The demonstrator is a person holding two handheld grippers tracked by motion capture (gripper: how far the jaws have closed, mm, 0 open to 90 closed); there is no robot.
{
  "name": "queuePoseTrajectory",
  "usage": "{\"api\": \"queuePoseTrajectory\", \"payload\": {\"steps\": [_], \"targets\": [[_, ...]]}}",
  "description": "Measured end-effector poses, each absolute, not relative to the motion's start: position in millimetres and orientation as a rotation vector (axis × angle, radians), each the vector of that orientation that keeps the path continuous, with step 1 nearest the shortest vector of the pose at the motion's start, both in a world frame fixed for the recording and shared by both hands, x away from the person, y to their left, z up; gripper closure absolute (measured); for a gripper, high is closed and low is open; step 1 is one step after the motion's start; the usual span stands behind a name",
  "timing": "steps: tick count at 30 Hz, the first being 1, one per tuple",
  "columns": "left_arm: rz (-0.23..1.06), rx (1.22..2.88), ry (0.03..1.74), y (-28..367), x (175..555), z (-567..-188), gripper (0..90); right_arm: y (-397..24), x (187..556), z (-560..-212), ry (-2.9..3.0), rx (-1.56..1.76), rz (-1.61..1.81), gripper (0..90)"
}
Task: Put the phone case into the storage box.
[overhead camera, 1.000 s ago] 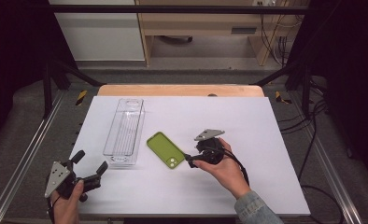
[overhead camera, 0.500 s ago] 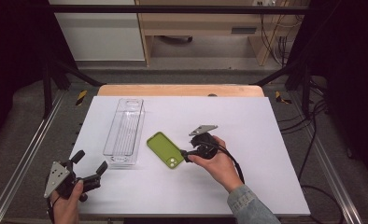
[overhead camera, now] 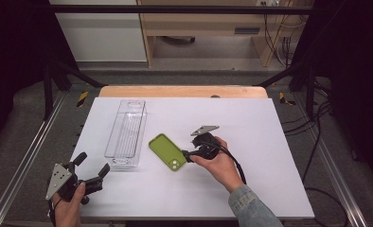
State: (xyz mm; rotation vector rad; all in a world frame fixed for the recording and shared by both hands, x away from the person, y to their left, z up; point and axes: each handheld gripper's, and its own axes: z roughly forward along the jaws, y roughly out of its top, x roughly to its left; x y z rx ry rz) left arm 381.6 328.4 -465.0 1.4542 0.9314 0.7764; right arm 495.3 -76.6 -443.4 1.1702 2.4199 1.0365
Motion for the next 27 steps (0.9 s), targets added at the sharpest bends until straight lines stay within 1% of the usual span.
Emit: {"api": "queuePoseTrajectory", "payload": {"steps": [1, 4, 9, 15, 27], "targets": [[0.776, 1.456, 0.932, 328, 382, -465, 1.3, -75, 495, -444, 2.428, 1.169, 1.033, 27.7], [0.776, 1.457, 0.933, 329, 382, -465, 1.3, -72, 495, -445, 2.45, 1.157, 1.032, 33.6], [0.776, 1.455, 0.935, 329, 382, -465, 1.3, -66, 496, -447, 2.49, 1.154, 1.029, 48.7], [0.776, 1.457, 0.942, 329, 382, -465, 1.4, -61, 499, -451, 2.513, 1.156, 1.031, 60.7], [0.775, 1.465, 0.961, 330, 382, -466, 1.6, -58, 501, -455, 2.536, 1.145, 1.029, 65.3]]}}
